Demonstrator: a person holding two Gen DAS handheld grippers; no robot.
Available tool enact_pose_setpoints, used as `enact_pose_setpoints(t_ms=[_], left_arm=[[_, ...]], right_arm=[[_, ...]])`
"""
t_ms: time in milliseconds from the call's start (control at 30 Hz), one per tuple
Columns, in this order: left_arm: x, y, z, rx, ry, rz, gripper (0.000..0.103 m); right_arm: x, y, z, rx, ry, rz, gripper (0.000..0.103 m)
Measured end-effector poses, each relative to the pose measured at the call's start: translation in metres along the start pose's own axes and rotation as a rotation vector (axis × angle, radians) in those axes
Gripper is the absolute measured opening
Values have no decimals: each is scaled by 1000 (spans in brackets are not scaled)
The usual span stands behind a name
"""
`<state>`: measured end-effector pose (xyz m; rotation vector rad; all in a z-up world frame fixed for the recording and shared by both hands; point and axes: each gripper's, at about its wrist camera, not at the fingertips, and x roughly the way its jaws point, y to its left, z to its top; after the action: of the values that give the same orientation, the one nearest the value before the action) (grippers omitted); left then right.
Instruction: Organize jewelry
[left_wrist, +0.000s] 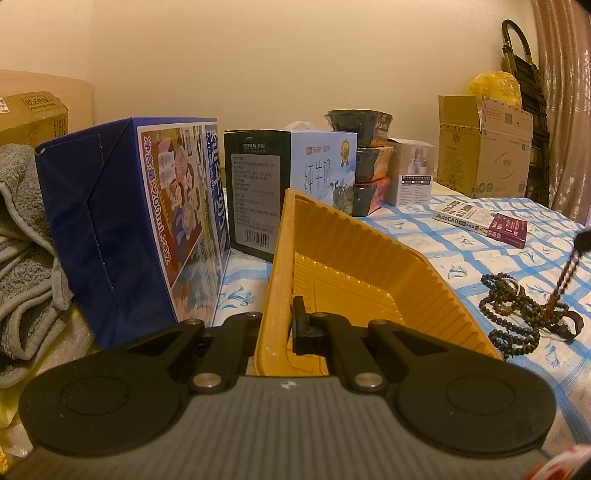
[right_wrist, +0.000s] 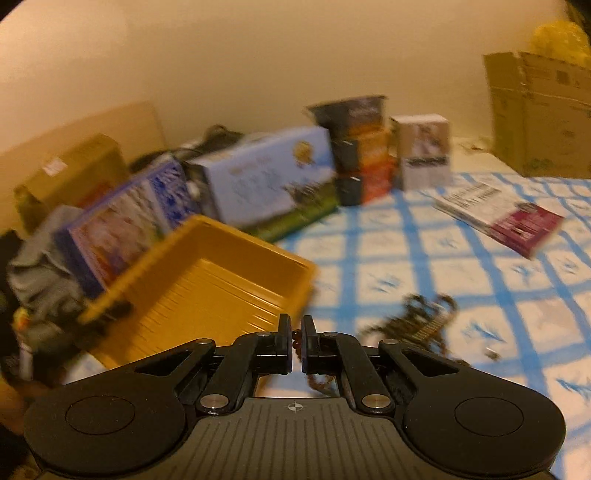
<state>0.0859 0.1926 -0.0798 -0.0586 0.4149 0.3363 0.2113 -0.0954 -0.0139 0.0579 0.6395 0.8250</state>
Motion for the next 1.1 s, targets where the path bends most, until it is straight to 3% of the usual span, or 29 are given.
enact_pose_setpoints(t_ms=[233, 467, 733, 833, 900, 1100], left_arm=[[-1, 0, 1, -2, -3, -2, 4], [-1, -1, 2, -1, -2, -2, 5], [-1, -1, 0, -8, 1, 1, 4], [0, 0, 0, -13, 2, 3, 4], [0, 0, 0, -11, 3, 4, 4], [1, 0, 1, -7, 7, 11, 4]], right_arm=[[30, 49, 16, -10, 5, 181, 4], [75, 86, -3, -37, 101, 244, 4], [80, 73, -10, 5, 118, 204, 8], [65, 53, -10, 33, 100, 162, 23], [53, 34, -14, 74, 90, 121, 42], [17, -21, -33, 179, 99, -32, 48]])
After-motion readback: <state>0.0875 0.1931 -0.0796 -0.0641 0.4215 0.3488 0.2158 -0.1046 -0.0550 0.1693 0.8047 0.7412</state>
